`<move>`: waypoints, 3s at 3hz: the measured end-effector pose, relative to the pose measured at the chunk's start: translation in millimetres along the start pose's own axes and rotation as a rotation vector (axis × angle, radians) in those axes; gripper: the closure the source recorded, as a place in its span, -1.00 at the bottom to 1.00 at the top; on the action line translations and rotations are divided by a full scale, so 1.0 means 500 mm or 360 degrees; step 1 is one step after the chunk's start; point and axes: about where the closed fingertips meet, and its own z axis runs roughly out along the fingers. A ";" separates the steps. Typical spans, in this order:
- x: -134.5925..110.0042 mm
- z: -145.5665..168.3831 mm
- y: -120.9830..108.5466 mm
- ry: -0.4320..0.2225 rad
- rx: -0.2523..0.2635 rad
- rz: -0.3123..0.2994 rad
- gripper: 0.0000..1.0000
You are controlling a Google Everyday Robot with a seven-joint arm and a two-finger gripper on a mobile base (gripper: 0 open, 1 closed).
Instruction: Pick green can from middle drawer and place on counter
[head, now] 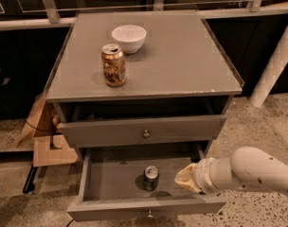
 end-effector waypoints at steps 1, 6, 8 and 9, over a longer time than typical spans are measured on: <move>0.002 0.002 0.000 0.0000 0.0002 -0.0001 1.00; 0.049 0.209 -0.035 -0.0129 -0.0090 -0.0028 -0.77; 0.041 0.272 -0.053 -0.0186 -0.0126 -0.0017 -0.98; 0.036 0.303 -0.064 -0.0207 -0.0142 0.0014 -0.98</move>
Offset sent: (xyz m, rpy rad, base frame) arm 0.0067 -0.0108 -0.0273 -0.0081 -0.0357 -0.0180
